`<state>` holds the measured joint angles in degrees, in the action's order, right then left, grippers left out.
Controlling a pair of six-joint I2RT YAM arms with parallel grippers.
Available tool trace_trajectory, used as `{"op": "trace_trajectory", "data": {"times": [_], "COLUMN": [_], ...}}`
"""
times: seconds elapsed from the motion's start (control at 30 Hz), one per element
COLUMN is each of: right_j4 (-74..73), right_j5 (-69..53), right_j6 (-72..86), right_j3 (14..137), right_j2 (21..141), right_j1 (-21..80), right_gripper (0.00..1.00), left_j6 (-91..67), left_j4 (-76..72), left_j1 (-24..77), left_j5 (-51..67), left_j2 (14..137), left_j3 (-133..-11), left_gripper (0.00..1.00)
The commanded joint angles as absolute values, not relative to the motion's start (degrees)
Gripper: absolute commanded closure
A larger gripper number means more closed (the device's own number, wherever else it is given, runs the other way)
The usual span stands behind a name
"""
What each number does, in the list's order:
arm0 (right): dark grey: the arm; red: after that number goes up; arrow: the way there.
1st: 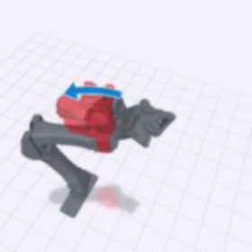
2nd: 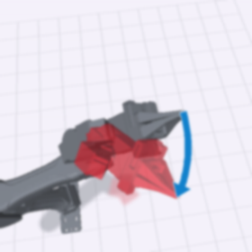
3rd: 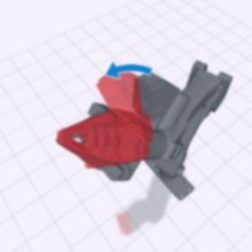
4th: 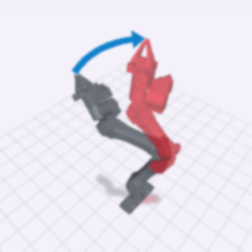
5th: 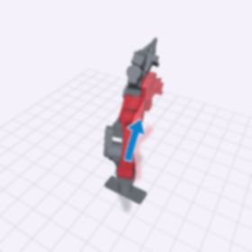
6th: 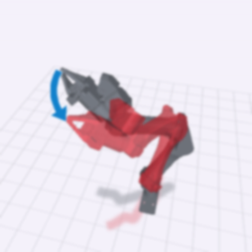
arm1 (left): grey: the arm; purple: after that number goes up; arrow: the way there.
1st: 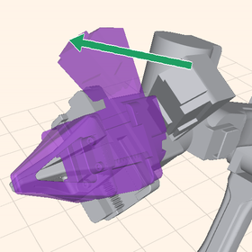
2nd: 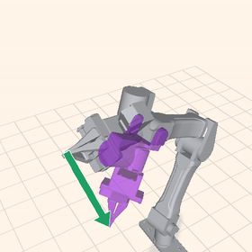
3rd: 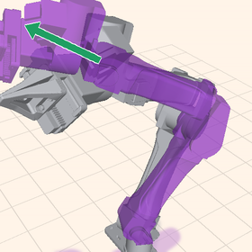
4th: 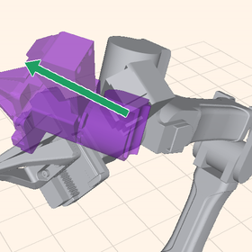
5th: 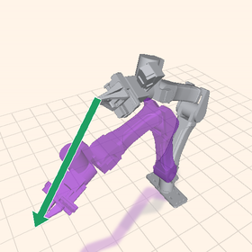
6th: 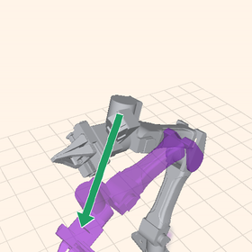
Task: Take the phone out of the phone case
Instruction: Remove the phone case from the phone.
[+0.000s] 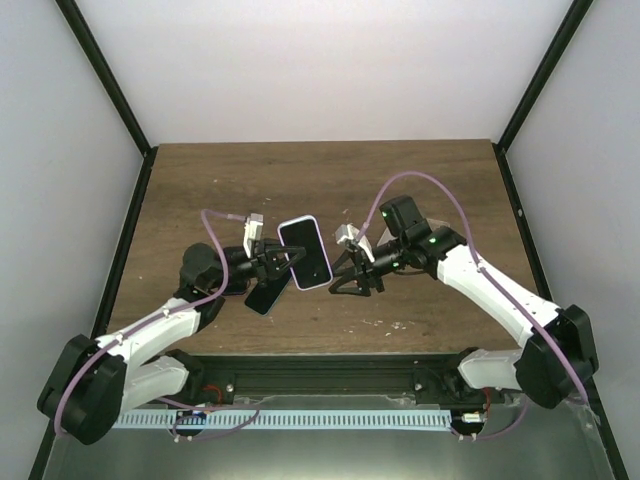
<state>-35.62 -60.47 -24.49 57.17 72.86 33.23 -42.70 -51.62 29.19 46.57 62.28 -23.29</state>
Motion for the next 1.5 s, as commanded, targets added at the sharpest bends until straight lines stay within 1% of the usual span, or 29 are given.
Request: {"op": "trace_trajectory", "data": {"times": [0.0, 0.1, 0.27, 0.33, 0.37, 0.47, 0.5, 0.53, 0.6, 0.73, 0.87, 0.97, 1.13, 1.2, 1.27, 1.4, 1.47], "right_j4": [-32.84, -32.82, -32.25, -31.94, -31.91, -32.75, -32.79, -32.72, -32.5, -32.65, -32.42, -32.9, -34.75, -35.98, -37.2, -38.15, -39.2], "right_j5": [-65.54, -65.88, -66.44, -66.25, -65.89, -63.75, -62.75, -61.47, -59.93, -60.38, -60.93, -61.36, -61.94, -62.04, -61.54, -59.41, -59.81], "right_j6": [-21.96, -20.78, -19.78, -19.66, -19.75, -20.56, -20.68, -20.62, -20.56, -20.3, -19.95, -20.18, -21.85, -23.57, -25.89, -30.03, -32.34], "right_j3": [58.86, 59.72, 60.14, 60.04, 60.03, 60.03, 59.92, 59.67, 59.15, 58.81, 59.08, 59.32, 59.8, 60.08, 60.29, 59.86, 60.02], "right_j2": [73.88, 75.75, 77.27, 77.23, 77.18, 76.95, 76.74, 76.58, 76.23, 76.27, 76.69, 76.91, 76.62, 75.76, 74.65, 71.77, 70.85], "right_j1": [33.75, 33.76, 33.76, 33.75, 33.75, 33.75, 33.75, 33.75, 33.75, 33.75, 33.76, 33.75, 33.75, 33.75, 33.72, 33.76, 33.75], "right_gripper": [0.52, 0.65, 0.79, 0.87, 0.9, 0.95, 0.96, 0.97, 0.99, 0.99, 0.99, 0.99, 0.99, 0.96, 0.9, 0.79, 0.76], "left_j6": [-43.16, -43.3, -43.5, -43.46, -43.53, -41.26, -39.68, -37.86, -35.35, -33.65, -33.42, -34.51, -35.23, -35.39, -35.51, -37.24, -38.61], "left_j4": [-59.46, -59.96, -60.29, -60.06, -59.2, -53.28, -49.77, -46.18, -42.23, -40.51, -40.18, -42.23, -43.16, -42.61, -41.73, -41.71, -42.93], "left_j1": [29.48, 29.62, 29.7, 29.77, 29.71, 29.5, 29.45, 29.46, 29.31, 29.0, 29.0, 29.0, 28.96, 28.92, 28.84, 28.74, 28.69], "left_j5": [47.57, 47.62, 48.03, 48.22, 48.05, 47.16, 46.36, 45.6, 44.66, 43.9, 45.93, 46.88, 48.92, 49.77, 50.55, 52.41, 53.47], "left_j2": [62.48, 62.88, 63.32, 63.36, 63.22, 61.65, 60.54, 59.38, 57.39, 55.19, 56.47, 57.91, 59.14, 59.08, 59.15, 59.91, 60.46], "left_j3": [-23.4, -23.52, -23.73, -23.8, -23.86, -24.79, -25.31, -25.85, -26.34, -26.01, -27.05, -27.26, -28.41, -28.91, -29.65, -30.78, -30.98], "left_gripper": [0.94, 0.94, 0.94, 0.93, 0.89, 0.64, 0.58, 0.55, 0.54, 0.6, 0.7, 0.76, 0.92, 0.96, 1.0, 1.0, 1.0]}}
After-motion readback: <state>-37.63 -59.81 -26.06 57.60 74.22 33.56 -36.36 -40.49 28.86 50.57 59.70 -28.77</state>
